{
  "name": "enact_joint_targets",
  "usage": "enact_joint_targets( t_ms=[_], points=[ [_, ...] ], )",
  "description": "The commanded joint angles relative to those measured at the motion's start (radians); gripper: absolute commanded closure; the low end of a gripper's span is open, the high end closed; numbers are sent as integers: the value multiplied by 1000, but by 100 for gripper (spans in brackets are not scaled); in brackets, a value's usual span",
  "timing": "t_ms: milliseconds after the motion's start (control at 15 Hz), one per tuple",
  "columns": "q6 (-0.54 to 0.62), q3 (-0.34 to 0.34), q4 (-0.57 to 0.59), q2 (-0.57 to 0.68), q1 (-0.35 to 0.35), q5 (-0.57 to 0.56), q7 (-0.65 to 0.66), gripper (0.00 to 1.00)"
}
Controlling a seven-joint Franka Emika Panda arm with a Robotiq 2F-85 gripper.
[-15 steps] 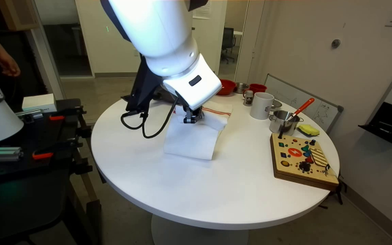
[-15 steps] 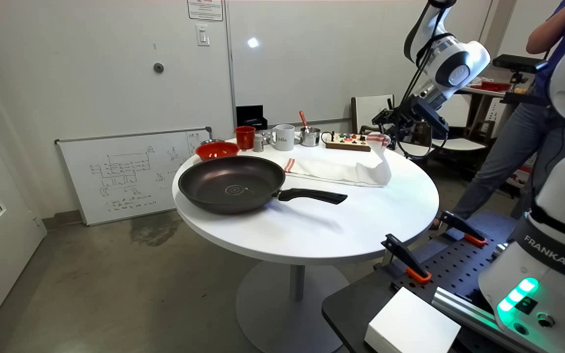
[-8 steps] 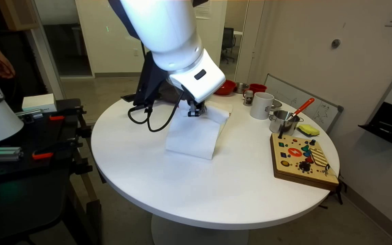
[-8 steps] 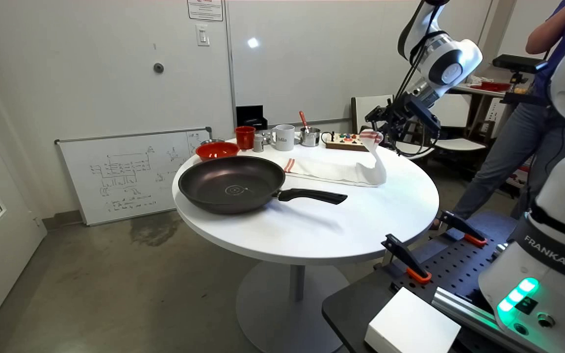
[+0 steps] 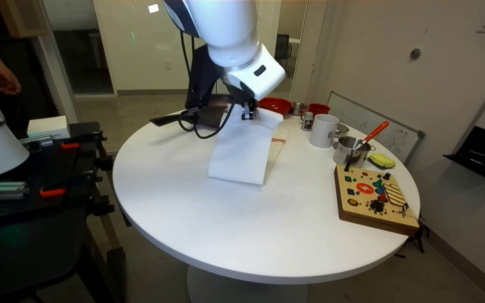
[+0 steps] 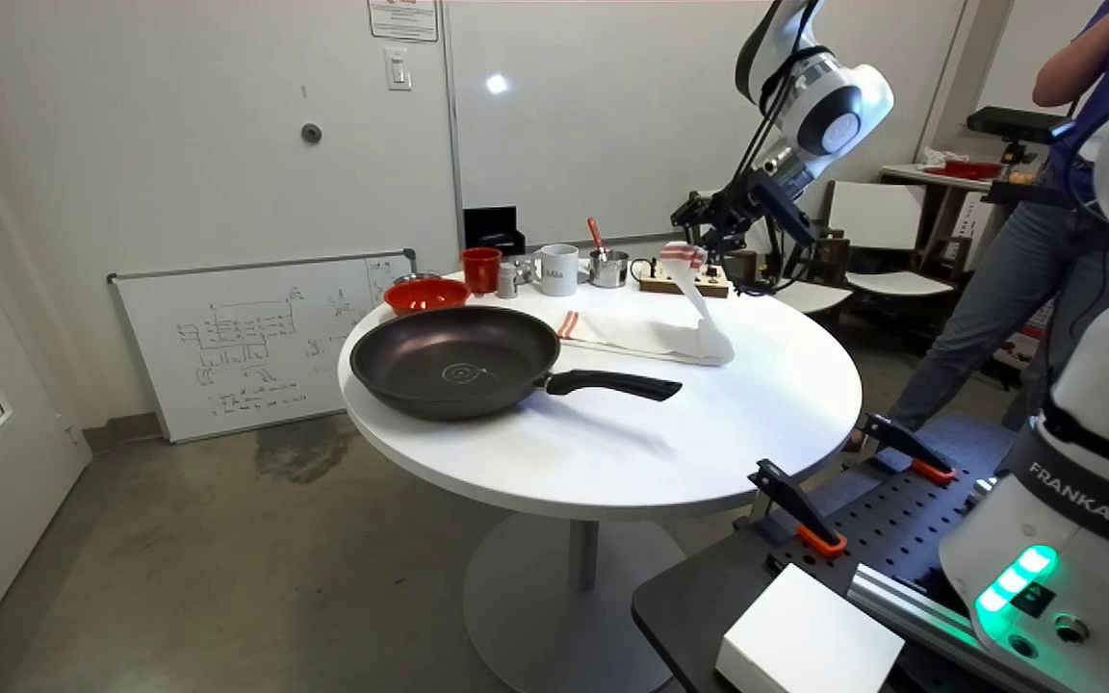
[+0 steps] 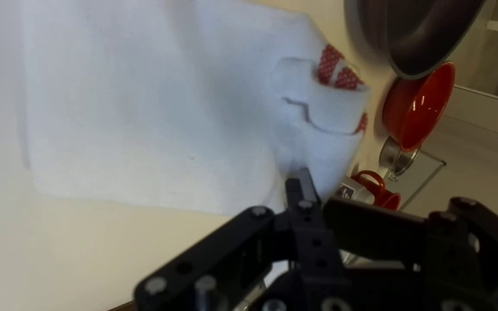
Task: Fold the towel in half
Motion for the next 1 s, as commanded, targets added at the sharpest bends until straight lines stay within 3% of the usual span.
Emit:
enact_joint_targets(
  t_ms=[0,267,933],
  points=[
    [77,24,36,43,42,32,61,99],
    [212,66,84,107,93,57,144,98],
    [306,106,205,205,161,49,256,98]
  ],
)
